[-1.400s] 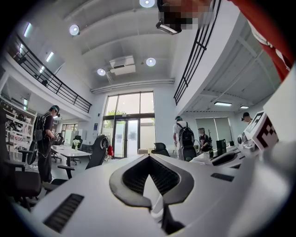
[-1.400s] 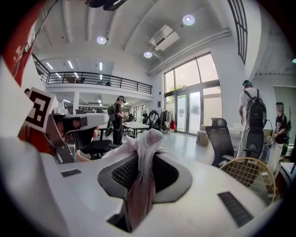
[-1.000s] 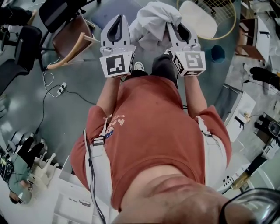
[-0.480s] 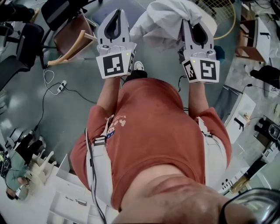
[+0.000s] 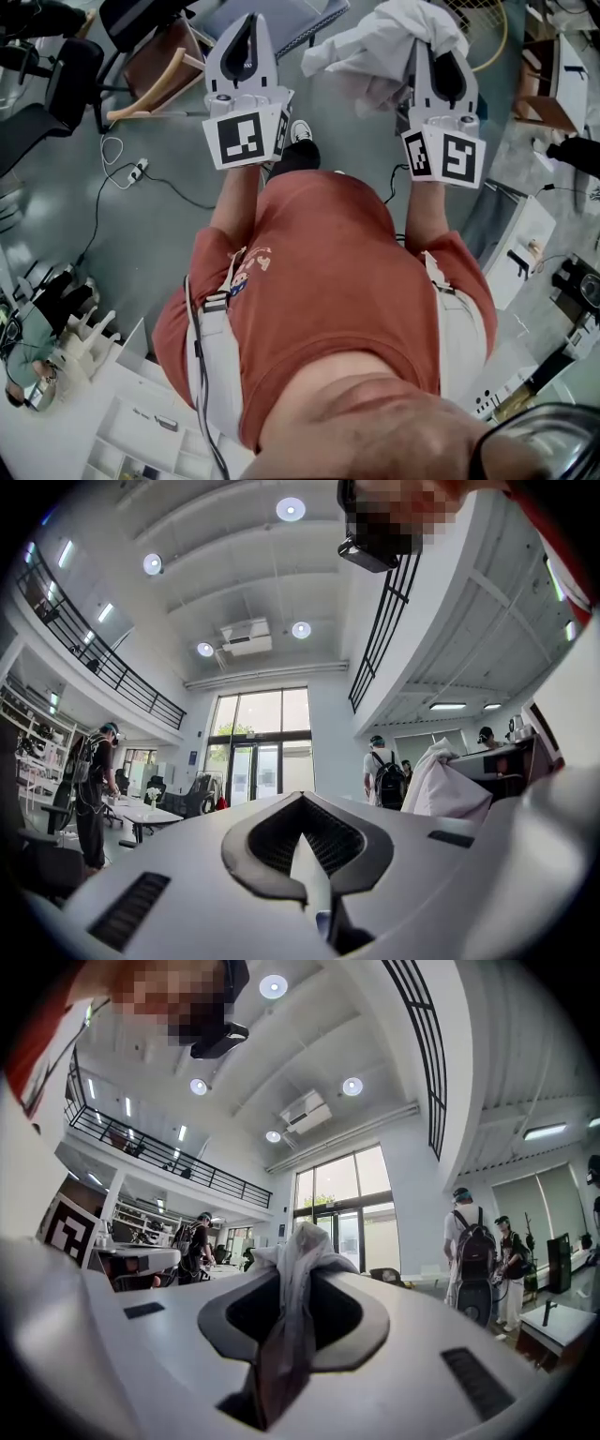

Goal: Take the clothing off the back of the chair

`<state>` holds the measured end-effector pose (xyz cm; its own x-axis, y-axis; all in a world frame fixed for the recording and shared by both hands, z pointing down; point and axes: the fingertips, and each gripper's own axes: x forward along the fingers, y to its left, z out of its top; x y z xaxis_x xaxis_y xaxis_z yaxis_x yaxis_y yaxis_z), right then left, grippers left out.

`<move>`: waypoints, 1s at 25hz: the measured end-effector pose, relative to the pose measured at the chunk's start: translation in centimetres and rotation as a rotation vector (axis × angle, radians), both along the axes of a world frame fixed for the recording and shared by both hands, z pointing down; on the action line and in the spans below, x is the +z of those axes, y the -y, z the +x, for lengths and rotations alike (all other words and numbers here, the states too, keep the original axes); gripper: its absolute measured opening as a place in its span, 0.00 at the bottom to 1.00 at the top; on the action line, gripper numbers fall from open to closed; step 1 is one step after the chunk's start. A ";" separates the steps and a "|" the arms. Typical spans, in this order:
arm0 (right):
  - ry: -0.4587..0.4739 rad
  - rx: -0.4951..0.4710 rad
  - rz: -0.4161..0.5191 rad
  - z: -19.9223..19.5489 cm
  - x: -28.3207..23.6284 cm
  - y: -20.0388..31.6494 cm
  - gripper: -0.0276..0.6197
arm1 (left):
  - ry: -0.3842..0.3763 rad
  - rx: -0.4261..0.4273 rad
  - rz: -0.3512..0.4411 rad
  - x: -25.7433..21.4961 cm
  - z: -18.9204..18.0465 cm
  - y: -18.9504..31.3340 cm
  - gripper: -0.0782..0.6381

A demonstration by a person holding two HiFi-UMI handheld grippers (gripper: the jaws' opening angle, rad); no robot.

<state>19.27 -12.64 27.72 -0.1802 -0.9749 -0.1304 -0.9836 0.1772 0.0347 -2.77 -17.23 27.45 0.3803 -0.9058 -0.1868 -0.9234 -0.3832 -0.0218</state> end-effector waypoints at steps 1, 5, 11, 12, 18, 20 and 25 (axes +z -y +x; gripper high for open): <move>0.000 0.007 0.001 0.2 -0.1 -0.6 0.18 | 0.003 0.000 0.002 -0.3 0.0 -0.6 0.13; -0.022 0.021 0.009 0.4 -0.5 -2.3 0.18 | 0.007 -0.007 0.012 -1.2 0.1 -2.6 0.13; 0.004 0.021 0.009 0.9 -0.8 -4.0 0.18 | 0.002 0.000 0.021 -2.0 0.4 -4.5 0.13; 0.007 0.025 0.007 1.0 -0.7 -4.1 0.18 | -0.001 0.003 0.018 -1.9 0.5 -4.6 0.13; -0.002 0.027 0.002 1.7 -0.4 -4.5 0.18 | 0.001 0.011 0.013 -1.7 1.7 -4.8 0.13; -0.008 0.029 -0.003 1.9 -0.3 -4.5 0.18 | 0.004 0.014 0.013 -1.7 2.0 -4.8 0.13; -0.017 0.034 -0.012 2.1 0.0 -4.2 0.18 | 0.008 0.018 0.014 -1.7 2.3 -4.5 0.13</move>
